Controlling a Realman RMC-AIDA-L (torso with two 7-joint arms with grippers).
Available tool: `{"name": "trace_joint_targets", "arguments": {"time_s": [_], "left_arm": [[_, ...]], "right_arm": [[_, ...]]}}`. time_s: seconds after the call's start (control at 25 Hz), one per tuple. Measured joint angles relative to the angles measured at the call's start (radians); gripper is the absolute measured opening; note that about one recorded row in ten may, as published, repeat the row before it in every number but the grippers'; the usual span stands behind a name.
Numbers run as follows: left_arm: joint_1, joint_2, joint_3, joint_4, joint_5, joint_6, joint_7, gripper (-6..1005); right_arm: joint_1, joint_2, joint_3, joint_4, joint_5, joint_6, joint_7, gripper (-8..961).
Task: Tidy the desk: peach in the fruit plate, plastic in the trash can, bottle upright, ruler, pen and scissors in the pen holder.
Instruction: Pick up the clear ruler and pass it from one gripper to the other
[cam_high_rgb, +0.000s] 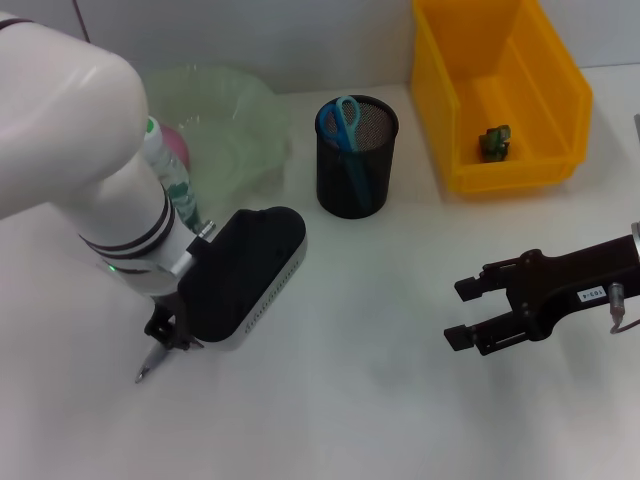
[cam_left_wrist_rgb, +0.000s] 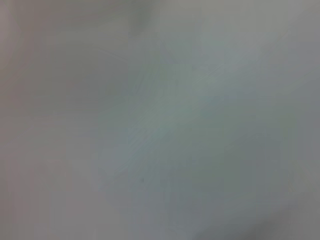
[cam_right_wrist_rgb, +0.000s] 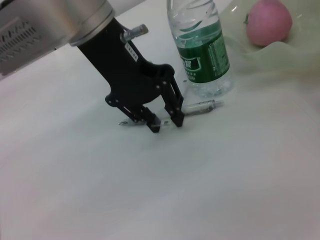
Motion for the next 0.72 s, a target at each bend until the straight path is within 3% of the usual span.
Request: {"name": "trace_joint_targets", "arguments": {"time_s": [0.52, 0.68, 0.72], "left_arm": [[0.012, 0.002, -0.019, 0.081, 0.04, 0.066, -0.023, 383], [0.038, 0.003, -0.021, 0.154, 0.036, 0.082, -0.07, 383], [0.066, 0.005, -0.03, 0.221, 0.03, 0.103, -0.094, 383]], "right_arm": [[0.014, -0.001, 0.023, -0.013, 0.008, 0.009, -0.011, 817], [0.006, 0.005, 0.026, -0.035, 0.03, 0.012, -0.014, 817], [-0.007, 0.008, 0.027, -0.049, 0.054, 0.012, -0.026, 817]]}}
